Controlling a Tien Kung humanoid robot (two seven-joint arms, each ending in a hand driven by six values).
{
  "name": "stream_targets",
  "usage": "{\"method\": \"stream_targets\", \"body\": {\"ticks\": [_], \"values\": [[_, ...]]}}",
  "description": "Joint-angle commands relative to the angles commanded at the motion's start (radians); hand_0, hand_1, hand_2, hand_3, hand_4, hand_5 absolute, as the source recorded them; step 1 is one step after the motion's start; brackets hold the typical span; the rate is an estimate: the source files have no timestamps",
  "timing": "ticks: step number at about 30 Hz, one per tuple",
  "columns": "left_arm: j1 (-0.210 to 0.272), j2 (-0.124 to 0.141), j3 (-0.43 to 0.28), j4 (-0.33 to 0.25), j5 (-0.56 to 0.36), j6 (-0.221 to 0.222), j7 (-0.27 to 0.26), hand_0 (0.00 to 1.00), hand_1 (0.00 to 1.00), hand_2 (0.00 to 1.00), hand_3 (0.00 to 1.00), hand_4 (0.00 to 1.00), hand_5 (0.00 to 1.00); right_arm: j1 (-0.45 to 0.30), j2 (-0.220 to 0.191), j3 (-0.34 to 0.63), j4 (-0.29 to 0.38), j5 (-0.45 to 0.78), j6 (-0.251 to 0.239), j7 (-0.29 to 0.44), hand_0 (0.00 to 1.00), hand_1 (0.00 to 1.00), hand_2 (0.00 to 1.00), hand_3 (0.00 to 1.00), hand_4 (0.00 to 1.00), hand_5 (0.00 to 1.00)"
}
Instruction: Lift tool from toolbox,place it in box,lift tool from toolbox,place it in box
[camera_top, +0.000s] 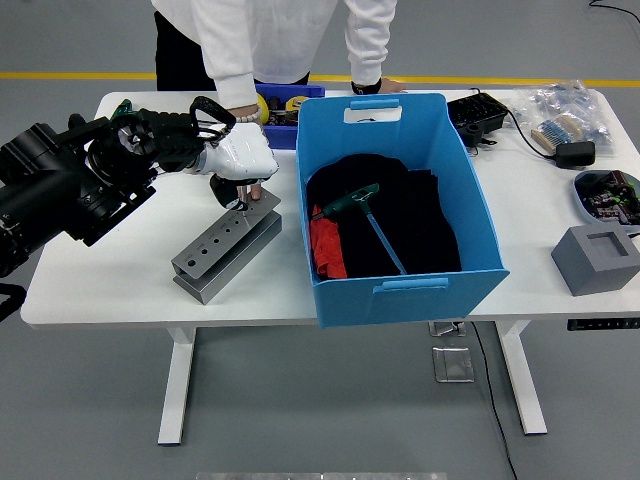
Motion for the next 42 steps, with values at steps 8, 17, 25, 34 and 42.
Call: {"method": "stream_targets", "body": {"ticks": [8,17,25,34,42], "values": [[-0.014,0.020,0.010,-0.018,-0.053,-0.034,0.006,0.108,0.002,0.008,0.049,0.767,0.347,-0.005,0.000,0.001,-0.002,0.000,0.002,0.001,0.651,0.644,0.730,0.623,0.917,0.687],[-0.036,0.056,0.040,-0.081,-0.101,-0.070,0.037,0.111,0.002,0.007,0.047,0.774,0.301,-0.016,0.001,0.011,-0.002,-0.006,0.000,0.002,0.651,0.644,0.729,0.623,0.917,0.688],[-0.047,0.085,0.084,-0.122,-0.212,-0.056,0.064,0.114,0.002,0.008,0.047,0.750,0.263,-0.022,0.003,0.023,-0.002,-0.015,-0.001,0.001,0.651,0.644,0.729,0.623,0.917,0.686],[-0.082,0.116,0.114,-0.189,-0.228,-0.074,0.123,0.114,0.002,0.007,0.047,0.740,0.265,-0.027,0.003,0.035,-0.002,-0.029,0.000,-0.001,0.652,0.645,0.728,0.624,0.916,0.688],[-0.102,0.140,0.085,-0.224,-0.220,-0.109,0.145,0.116,0.002,0.007,0.047,0.738,0.259,-0.029,0.003,0.036,-0.002,-0.029,0.000,-0.001,0.652,0.645,0.727,0.624,0.917,0.689]]}}
